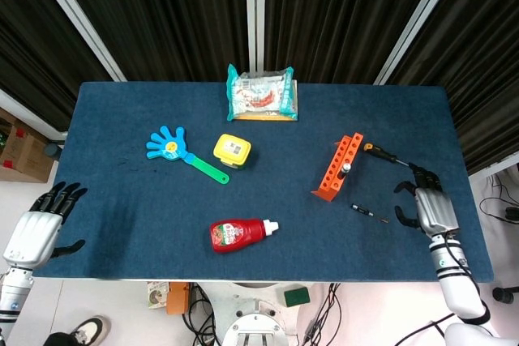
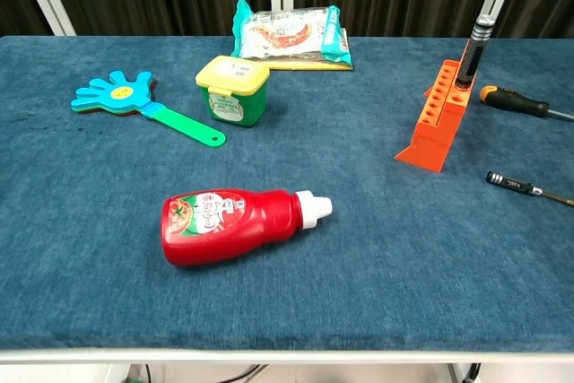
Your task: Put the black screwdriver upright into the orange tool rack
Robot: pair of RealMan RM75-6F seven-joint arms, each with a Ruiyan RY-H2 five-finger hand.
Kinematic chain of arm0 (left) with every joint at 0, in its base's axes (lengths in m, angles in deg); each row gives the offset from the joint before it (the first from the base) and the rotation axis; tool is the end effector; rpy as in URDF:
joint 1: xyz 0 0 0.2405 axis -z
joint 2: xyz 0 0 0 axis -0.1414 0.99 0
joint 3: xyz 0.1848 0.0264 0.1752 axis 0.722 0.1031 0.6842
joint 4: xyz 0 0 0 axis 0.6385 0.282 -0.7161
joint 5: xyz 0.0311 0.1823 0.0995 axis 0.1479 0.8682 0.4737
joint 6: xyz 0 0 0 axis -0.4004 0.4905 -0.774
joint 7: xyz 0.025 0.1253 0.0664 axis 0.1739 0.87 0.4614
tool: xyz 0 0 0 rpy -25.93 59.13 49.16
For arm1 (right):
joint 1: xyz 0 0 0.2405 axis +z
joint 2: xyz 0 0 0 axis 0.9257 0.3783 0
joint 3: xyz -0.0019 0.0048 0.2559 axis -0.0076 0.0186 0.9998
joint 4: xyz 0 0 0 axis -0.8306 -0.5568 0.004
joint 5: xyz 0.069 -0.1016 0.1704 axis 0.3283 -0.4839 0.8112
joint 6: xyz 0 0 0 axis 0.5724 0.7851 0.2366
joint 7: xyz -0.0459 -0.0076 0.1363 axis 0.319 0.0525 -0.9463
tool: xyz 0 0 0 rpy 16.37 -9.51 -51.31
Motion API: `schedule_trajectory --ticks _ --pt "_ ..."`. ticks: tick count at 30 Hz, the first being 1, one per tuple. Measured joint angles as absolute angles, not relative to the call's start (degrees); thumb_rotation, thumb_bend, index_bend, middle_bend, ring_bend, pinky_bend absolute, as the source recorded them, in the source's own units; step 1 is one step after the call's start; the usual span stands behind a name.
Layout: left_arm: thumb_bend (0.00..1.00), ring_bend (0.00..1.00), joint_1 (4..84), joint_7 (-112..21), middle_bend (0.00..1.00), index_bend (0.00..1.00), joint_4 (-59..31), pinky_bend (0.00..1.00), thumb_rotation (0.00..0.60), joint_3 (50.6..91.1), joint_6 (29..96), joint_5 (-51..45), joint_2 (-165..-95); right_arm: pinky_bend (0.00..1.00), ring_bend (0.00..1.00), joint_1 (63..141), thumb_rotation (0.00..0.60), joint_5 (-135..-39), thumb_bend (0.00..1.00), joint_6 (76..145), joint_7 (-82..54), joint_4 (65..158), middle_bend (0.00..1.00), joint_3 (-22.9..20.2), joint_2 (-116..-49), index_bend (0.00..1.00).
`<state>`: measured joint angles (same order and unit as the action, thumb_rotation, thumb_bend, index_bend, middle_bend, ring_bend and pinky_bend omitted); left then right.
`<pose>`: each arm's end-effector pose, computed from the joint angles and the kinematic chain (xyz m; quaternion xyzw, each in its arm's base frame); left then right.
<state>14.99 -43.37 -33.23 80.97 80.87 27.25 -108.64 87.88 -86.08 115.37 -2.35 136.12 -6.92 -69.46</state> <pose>-0.3077 0.1733 0.1509 -0.6684 -0.3617 -0.3468 0.5497 -0.2775 -0.2505 0.0889 0.5876 -0.5107 0.3330 0.5319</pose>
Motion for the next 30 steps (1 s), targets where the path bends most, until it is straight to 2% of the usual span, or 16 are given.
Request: schedule_trajectory --ticks 8,24,30 --pt "0.00 0.03 14.99 -43.65 0.09 0.14 -33.19 0.20 0.600 81.24 80.99 27.86 -108.56 0.00 0.00 90.38 0.600 -79.69 0.37 106.36 -3.74 132.60 0.00 -5.84 -74.22 0.37" --pt "0.00 0.03 14.79 -44.74 0.09 0.14 -33.16 0.20 0.600 81.16 81.13 27.43 -107.96 0.00 0.00 91.90 0.600 -78.12 0.39 107.58 1.23 127.44 0.00 -5.48 -83.41 0.37" --pt "0.00 0.03 14.68 -44.97 0.09 0.14 -33.21 0.20 0.600 81.15 81.29 27.42 -107.86 0.00 0.00 91.79 0.600 -78.74 0.42 108.29 1.51 127.02 0.00 -5.36 -84.35 0.42"
